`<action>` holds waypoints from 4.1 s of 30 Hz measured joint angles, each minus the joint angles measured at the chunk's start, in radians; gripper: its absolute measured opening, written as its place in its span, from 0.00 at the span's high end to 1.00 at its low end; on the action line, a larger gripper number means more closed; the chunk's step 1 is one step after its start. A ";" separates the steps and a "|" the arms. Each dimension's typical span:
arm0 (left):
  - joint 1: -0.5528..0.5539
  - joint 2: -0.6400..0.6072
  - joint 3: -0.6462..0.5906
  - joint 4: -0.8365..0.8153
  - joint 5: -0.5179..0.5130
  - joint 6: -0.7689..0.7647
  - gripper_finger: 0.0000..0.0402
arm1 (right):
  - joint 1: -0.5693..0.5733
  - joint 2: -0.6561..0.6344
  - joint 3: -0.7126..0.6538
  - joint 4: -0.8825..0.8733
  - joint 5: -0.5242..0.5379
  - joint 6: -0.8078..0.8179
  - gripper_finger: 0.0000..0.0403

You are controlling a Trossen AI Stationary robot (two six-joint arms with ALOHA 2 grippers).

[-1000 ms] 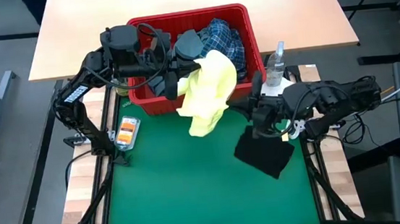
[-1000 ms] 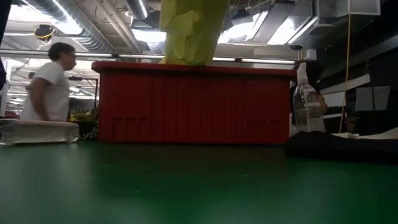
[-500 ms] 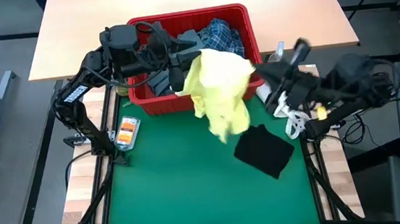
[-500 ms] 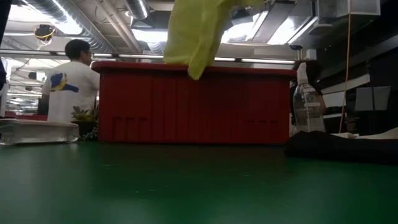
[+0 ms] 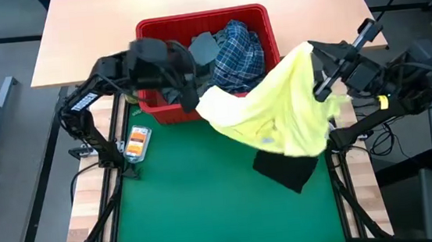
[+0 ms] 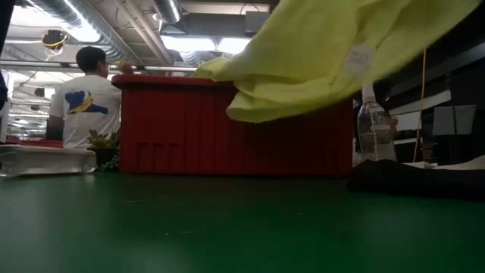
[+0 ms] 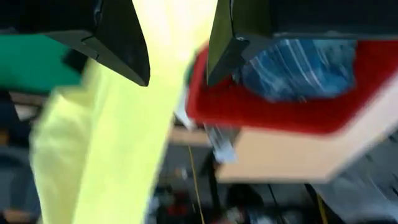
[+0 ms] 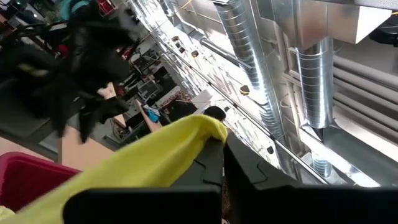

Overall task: Fold Laundry from Bin
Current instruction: Fold the yellow shirt

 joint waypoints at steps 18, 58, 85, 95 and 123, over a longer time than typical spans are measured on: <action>-0.145 0.001 -0.448 -0.015 -0.012 -0.068 0.61 | 0.000 0.000 0.000 -0.028 -0.004 0.001 0.99; -0.369 -0.015 -1.060 0.693 -0.660 -0.182 0.61 | 0.000 0.000 -0.001 -0.083 0.004 0.021 0.99; -0.242 -0.023 -1.029 0.693 -0.580 -0.078 0.96 | 0.000 0.000 -0.001 -0.083 0.004 0.021 0.99; -0.333 -0.146 -0.661 0.575 -0.638 0.055 0.99 | 0.000 -0.054 -0.002 -0.095 -0.024 0.079 0.99; -0.674 -0.155 -0.248 0.110 -0.587 -0.199 0.99 | 0.000 -0.173 0.000 -0.408 -0.489 0.571 0.99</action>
